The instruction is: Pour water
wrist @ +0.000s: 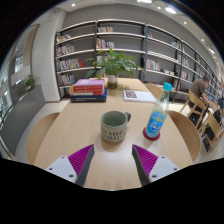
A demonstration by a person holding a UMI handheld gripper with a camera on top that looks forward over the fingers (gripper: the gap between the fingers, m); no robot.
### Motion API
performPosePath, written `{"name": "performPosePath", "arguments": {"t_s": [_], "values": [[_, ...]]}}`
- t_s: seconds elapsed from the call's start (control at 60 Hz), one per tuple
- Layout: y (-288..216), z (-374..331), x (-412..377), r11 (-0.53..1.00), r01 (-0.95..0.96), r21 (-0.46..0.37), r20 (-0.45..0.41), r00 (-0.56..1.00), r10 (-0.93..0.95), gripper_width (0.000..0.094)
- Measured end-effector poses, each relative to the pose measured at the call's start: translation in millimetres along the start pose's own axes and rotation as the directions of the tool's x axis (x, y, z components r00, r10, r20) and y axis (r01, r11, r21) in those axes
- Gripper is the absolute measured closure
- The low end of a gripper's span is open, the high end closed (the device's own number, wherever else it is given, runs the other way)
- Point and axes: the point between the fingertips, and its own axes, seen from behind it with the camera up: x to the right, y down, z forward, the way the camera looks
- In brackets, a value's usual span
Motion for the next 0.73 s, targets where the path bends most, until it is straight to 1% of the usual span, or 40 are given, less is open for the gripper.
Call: {"name": "performPosePath", "arguments": {"t_s": [0.167, 0.25, 0.267, 0.367, 0.5, 0.65, 0.733], "values": [[-51, -32, -48, 0.995, 0.006, 0.095, 0.037, 0.999, -0.010, 0.0167], [-69, -47, -65, 0.993, 0.004, 0.121, 0.046, 0.999, -0.010, 0.0165], [-73, -41, -67, 0.992, 0.005, 0.129, 0.048, 0.999, -0.012, 0.0166], [-92, -67, -82, 0.987, 0.013, 0.159, 0.048, 0.999, -0.021, 0.0165], [-105, -80, -94, 0.983, 0.018, 0.184, 0.039, 0.999, -0.026, 0.0167], [-113, -91, -108, 0.978, -0.012, 0.210, 0.067, 0.998, -0.002, 0.0166], [-113, -94, -111, 0.976, -0.023, 0.216, 0.068, 0.998, 0.008, 0.0168]]}}
